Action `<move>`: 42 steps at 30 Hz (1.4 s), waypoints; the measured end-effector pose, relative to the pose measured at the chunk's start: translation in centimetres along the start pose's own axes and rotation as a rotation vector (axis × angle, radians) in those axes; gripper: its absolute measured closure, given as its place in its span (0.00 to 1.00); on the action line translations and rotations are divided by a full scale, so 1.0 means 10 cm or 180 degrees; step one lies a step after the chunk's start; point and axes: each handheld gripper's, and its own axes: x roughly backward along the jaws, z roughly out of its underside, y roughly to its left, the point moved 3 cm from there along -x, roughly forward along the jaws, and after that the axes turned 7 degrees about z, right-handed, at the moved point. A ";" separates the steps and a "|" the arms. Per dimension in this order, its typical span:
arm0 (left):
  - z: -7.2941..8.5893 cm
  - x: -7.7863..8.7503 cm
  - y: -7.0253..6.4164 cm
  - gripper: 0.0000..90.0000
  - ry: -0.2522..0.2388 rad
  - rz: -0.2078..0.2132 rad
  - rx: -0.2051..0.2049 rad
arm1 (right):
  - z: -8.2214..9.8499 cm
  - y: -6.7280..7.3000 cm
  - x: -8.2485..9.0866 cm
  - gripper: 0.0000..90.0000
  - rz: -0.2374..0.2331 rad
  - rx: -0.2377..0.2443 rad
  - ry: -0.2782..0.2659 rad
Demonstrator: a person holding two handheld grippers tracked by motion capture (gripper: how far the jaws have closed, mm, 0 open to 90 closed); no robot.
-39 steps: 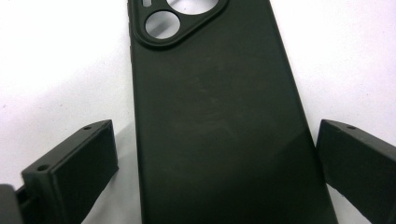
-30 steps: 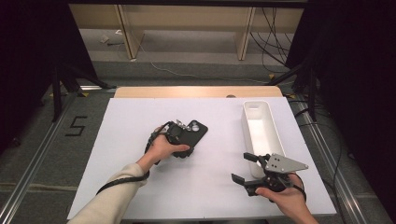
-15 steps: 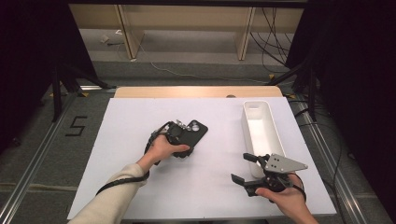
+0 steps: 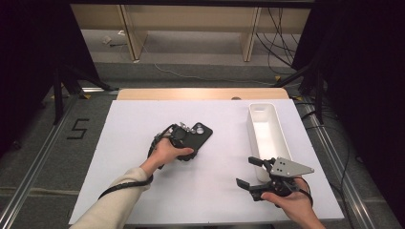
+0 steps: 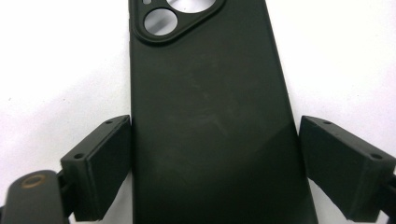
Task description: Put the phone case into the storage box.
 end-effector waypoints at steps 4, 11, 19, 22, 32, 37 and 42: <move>0.00 0.00 0.00 0.14 -0.0004 -0.0012 0.0010 | 0.00 0.00 0.00 0.18 -0.0001 0.0004 0.0000; 0.00 0.01 -0.01 0.16 -0.0022 -0.0022 0.0022 | 0.00 0.00 0.00 0.18 0.0000 0.0010 0.0008; 0.01 0.02 0.00 0.17 -0.0075 -0.0008 0.0035 | 0.00 0.00 0.00 0.18 -0.0009 0.0001 -0.0005; 0.01 0.02 -0.01 0.18 -0.0098 -0.0007 0.0021 | 0.00 0.00 0.00 0.18 0.0003 -0.0004 -0.0005; 0.01 0.04 -0.02 0.19 -0.0143 -0.0020 -0.0027 | 0.00 0.00 0.00 0.18 0.0003 -0.0011 -0.0006; 0.00 0.08 -0.04 0.19 -0.0196 -0.0010 -0.0029 | 0.00 0.00 0.00 0.18 0.0007 -0.0013 0.0002; -0.01 0.13 -0.05 0.19 -0.0254 -0.0022 -0.0052 | 0.00 0.00 0.00 0.18 0.0012 -0.0020 0.0000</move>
